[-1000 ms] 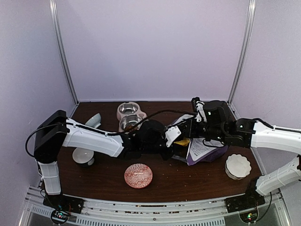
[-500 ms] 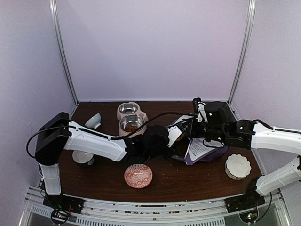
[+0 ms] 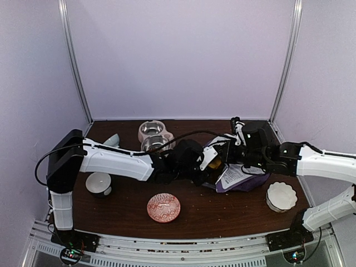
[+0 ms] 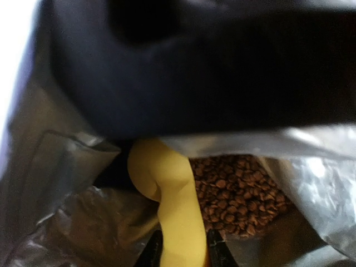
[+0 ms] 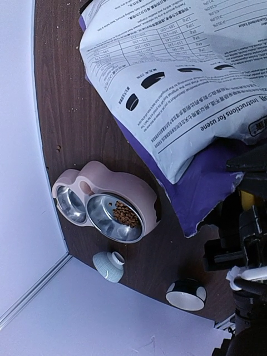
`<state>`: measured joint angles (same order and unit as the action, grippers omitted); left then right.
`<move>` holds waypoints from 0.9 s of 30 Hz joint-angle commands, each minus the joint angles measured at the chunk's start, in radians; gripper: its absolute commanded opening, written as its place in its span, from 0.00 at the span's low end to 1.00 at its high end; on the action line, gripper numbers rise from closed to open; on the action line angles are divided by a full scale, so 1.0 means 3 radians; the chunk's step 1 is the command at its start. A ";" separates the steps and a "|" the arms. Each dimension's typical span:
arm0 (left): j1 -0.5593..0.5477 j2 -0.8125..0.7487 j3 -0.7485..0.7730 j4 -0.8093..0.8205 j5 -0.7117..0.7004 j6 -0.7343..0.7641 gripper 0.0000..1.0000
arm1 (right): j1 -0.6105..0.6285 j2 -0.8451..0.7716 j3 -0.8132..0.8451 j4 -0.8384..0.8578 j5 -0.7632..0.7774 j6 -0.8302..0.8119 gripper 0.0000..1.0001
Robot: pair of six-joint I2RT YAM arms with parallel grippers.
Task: Serve the pet food
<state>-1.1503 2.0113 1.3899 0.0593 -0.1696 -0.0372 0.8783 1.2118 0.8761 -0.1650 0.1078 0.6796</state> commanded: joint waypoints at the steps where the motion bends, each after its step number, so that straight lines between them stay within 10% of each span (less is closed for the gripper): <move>1: -0.0080 0.0117 0.0066 -0.0798 0.0849 0.0270 0.00 | 0.0020 -0.0157 0.0031 0.0403 -0.0016 -0.0005 0.00; 27: 0.0513 -0.0508 -0.0170 -0.1181 0.2448 -0.1007 0.00 | 0.0008 -0.0276 -0.0009 0.0231 0.0104 0.0060 0.00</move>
<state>-1.0149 1.8999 1.3624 -0.1780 0.4286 -0.2020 0.8822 1.1759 0.8543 -0.1669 0.1051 0.6849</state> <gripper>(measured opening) 0.220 0.019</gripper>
